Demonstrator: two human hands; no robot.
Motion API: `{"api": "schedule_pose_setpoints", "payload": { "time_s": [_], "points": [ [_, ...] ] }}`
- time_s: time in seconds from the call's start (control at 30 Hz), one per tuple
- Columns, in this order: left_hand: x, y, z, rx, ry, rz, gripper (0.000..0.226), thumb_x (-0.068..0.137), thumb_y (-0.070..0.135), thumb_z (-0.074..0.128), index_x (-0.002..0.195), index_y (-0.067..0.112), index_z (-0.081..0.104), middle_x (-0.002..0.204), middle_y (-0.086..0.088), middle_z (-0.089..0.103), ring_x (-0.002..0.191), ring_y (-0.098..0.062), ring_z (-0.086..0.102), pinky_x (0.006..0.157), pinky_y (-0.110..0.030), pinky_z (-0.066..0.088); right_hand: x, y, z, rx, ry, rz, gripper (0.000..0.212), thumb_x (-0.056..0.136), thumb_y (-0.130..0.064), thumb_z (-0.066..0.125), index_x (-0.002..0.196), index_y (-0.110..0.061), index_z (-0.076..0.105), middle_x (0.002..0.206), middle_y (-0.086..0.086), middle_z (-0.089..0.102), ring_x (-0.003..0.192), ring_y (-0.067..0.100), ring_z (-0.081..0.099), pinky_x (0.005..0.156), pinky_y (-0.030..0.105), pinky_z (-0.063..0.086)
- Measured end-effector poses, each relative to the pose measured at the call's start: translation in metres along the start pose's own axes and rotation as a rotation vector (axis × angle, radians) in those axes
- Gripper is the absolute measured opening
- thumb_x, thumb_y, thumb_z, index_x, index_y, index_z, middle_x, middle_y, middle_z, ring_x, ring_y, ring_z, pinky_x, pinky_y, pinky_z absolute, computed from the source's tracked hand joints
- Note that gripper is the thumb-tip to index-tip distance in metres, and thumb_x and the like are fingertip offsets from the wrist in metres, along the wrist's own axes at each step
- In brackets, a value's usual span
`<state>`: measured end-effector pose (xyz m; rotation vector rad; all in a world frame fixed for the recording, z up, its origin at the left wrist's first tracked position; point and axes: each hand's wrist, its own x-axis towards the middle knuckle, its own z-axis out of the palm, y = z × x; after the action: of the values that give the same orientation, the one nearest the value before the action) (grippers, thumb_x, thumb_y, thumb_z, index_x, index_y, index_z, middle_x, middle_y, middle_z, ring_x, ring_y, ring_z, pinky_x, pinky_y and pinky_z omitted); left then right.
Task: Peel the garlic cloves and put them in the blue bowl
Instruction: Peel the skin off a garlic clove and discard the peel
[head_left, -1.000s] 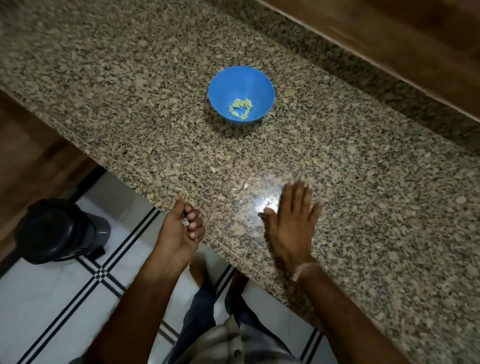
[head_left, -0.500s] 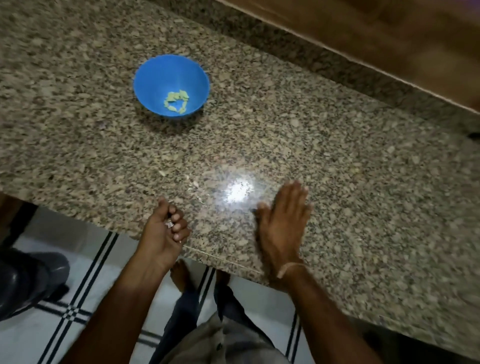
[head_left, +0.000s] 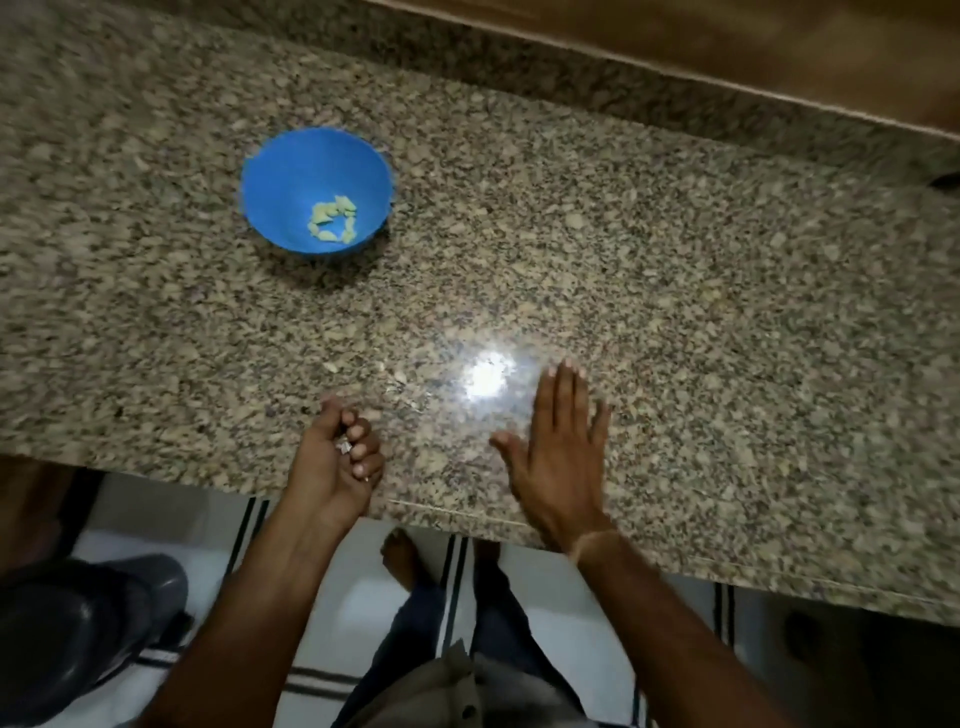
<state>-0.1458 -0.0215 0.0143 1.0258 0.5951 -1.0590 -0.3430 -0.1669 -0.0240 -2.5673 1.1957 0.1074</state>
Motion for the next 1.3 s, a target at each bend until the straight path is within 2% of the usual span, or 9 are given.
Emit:
{"api": "schedule_pose_setpoints", "payload": {
  "time_s": [0.33, 0.47, 0.57, 0.73, 0.83, 0.93, 1.13, 1.23, 1.3],
  "points": [
    [-0.013, 0.005, -0.018, -0.066, 0.005, 0.026, 0.045, 0.108, 0.047, 0.044, 0.074, 0.018, 0.046, 0.057, 0.004, 0.041, 0.04, -0.008, 0.035, 0.032, -0.019, 0.027, 0.07, -0.096, 0.021, -0.074, -0.053, -0.428, 0.09, 0.106, -0.069, 0.021, 0.166, -0.006, 0.002, 0.175, 0.012, -0.006, 0.162, 0.028, -0.01, 0.127, 0.061, -0.002],
    [-0.015, 0.009, -0.02, -0.135, 0.012, 0.012, 0.044, 0.109, 0.045, 0.044, 0.075, 0.017, 0.046, 0.057, 0.004, 0.041, 0.039, -0.008, 0.035, 0.032, -0.019, 0.027, 0.091, -0.112, 0.013, 0.145, -0.091, -0.546, 0.085, 0.106, -0.063, 0.033, 0.167, -0.009, 0.009, 0.176, 0.009, 0.001, 0.163, 0.024, -0.003, 0.131, 0.049, 0.0],
    [-0.011, 0.011, -0.019, -0.197, 0.027, 0.028, 0.045, 0.11, 0.045, 0.041, 0.075, 0.017, 0.046, 0.056, 0.004, 0.042, 0.039, -0.008, 0.035, 0.033, -0.019, 0.026, 0.098, -0.11, 0.002, 0.27, -0.109, -0.641, 0.08, 0.105, -0.053, 0.053, 0.165, -0.008, 0.024, 0.173, 0.01, 0.02, 0.16, 0.025, 0.016, 0.13, 0.036, 0.014],
    [-0.003, 0.012, -0.021, -0.295, 0.06, 0.084, 0.044, 0.11, 0.044, 0.039, 0.075, 0.018, 0.046, 0.056, 0.004, 0.044, 0.04, -0.007, 0.036, 0.033, -0.018, 0.026, 0.068, -0.096, 0.016, 0.255, 0.041, -0.841, 0.045, 0.101, -0.016, 0.068, 0.145, -0.007, 0.06, 0.151, 0.013, 0.057, 0.137, 0.034, 0.054, 0.11, 0.044, 0.05],
    [-0.002, 0.006, -0.016, -0.333, 0.086, 0.102, 0.045, 0.11, 0.045, 0.041, 0.075, 0.019, 0.047, 0.058, 0.004, 0.044, 0.041, -0.008, 0.036, 0.034, -0.019, 0.026, 0.056, -0.076, 0.012, 0.354, 0.021, -0.748, 0.026, 0.103, -0.014, 0.066, 0.128, -0.012, 0.067, 0.133, 0.005, 0.063, 0.118, 0.031, 0.062, 0.09, 0.048, 0.059],
    [0.002, -0.002, -0.007, -0.389, 0.096, 0.111, 0.044, 0.111, 0.045, 0.039, 0.077, 0.018, 0.047, 0.06, 0.004, 0.044, 0.043, -0.008, 0.036, 0.036, -0.019, 0.026, 0.071, -0.076, 0.001, 0.269, 0.062, -0.789, 0.005, 0.1, -0.016, 0.066, 0.099, -0.012, 0.067, 0.106, 0.002, 0.063, 0.096, 0.027, 0.055, 0.068, 0.042, 0.049],
    [0.012, -0.012, 0.017, -0.446, 0.084, 0.142, 0.048, 0.112, 0.043, 0.038, 0.072, 0.019, 0.047, 0.063, 0.003, 0.045, 0.048, -0.009, 0.04, 0.04, -0.02, 0.031, 0.088, -0.088, -0.014, 0.129, -0.008, -0.707, 0.021, 0.092, -0.01, 0.065, 0.079, -0.02, 0.053, 0.086, -0.003, 0.056, 0.086, 0.021, 0.051, 0.063, 0.037, 0.039],
    [0.015, -0.016, 0.032, -0.467, 0.111, 0.189, 0.046, 0.112, 0.043, 0.039, 0.072, 0.019, 0.046, 0.063, 0.003, 0.045, 0.056, -0.011, 0.039, 0.052, -0.022, 0.031, 0.1, -0.098, -0.039, 0.375, -0.22, -0.441, 0.019, 0.084, 0.001, 0.069, 0.073, -0.014, 0.066, 0.077, -0.003, 0.071, 0.078, 0.021, 0.068, 0.067, 0.038, 0.055],
    [0.016, -0.018, 0.042, -0.492, 0.121, 0.225, 0.045, 0.111, 0.038, 0.041, 0.07, 0.019, 0.046, 0.063, 0.003, 0.046, 0.057, -0.011, 0.041, 0.054, -0.022, 0.036, 0.098, -0.109, -0.062, 0.552, -0.367, -0.341, 0.014, 0.088, -0.005, 0.077, 0.077, -0.012, 0.074, 0.075, -0.002, 0.075, 0.07, 0.013, 0.069, 0.065, 0.032, 0.057]
  ]
}}
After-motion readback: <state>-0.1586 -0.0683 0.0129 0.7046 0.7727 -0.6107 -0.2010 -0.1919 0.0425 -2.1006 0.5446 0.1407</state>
